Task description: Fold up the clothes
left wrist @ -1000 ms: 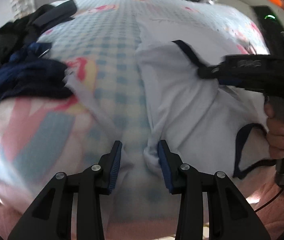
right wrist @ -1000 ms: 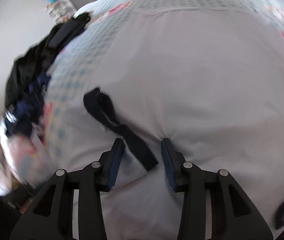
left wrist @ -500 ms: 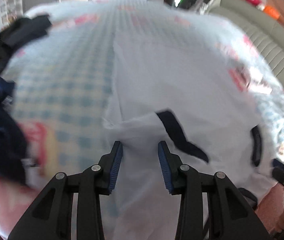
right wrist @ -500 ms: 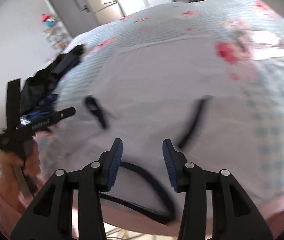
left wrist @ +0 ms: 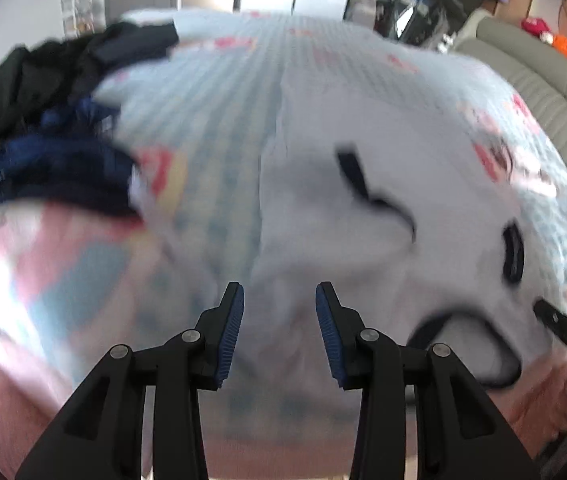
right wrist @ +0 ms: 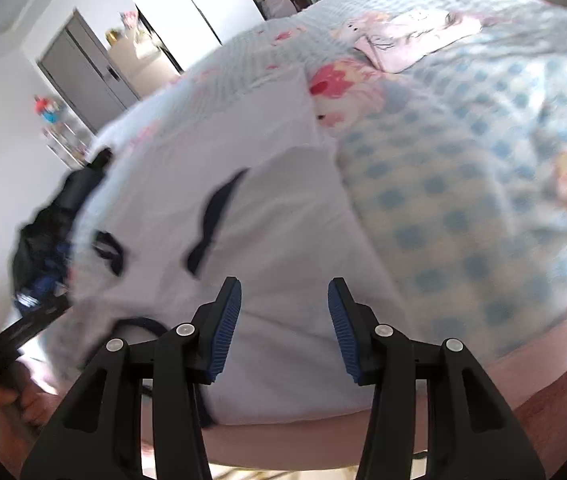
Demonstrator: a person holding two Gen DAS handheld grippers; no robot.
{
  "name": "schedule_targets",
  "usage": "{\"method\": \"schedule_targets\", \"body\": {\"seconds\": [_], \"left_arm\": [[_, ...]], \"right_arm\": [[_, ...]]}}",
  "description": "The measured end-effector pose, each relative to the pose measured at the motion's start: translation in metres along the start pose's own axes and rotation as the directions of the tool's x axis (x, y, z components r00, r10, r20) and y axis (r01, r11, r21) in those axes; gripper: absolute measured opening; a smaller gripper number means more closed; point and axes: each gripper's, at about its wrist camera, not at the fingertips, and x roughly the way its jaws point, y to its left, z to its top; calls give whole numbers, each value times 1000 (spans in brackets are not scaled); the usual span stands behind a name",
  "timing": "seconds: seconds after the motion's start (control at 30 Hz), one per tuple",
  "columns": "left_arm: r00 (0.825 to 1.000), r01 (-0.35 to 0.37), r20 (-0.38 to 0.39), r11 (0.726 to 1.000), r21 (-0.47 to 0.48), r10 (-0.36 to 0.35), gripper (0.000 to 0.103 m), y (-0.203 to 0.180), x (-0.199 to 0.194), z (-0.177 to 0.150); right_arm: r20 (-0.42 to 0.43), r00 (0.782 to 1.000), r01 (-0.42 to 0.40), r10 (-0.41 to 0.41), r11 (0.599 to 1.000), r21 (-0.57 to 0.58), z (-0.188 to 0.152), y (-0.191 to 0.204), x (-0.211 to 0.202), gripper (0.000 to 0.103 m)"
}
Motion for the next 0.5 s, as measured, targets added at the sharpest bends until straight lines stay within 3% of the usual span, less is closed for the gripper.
{"method": "schedule_targets", "body": {"seconds": [0.1, 0.17, 0.23, 0.33, 0.4, 0.5], "left_arm": [[999, 16, 30, 1000, 12, -16, 38, 2, -9, -16], [976, 133, 172, 991, 17, -134, 39, -2, -39, -24], [968, 149, 188, 985, 92, -164, 39, -18, -45, -24], [980, 115, 139, 973, 200, -144, 39, -48, -28, -21], [989, 130, 42, 973, 190, -141, 39, -53, -6, -19], [996, 85, -49, 978, 192, -77, 39, -53, 13, -30]], "right_arm": [[-26, 999, 31, -31, 999, -14, -10, -2, 5, 46], [-19, 999, 26, -26, 1000, 9, -15, -2, 2, 46], [-29, 999, 29, -30, 999, -24, -20, 6, 5, 46], [-43, 998, 33, -36, 997, -73, -27, 18, 10, 46], [-53, 998, 35, -41, 994, -106, -31, 26, 14, 46], [-67, 997, 37, -48, 987, -155, -38, 37, 18, 46]]}}
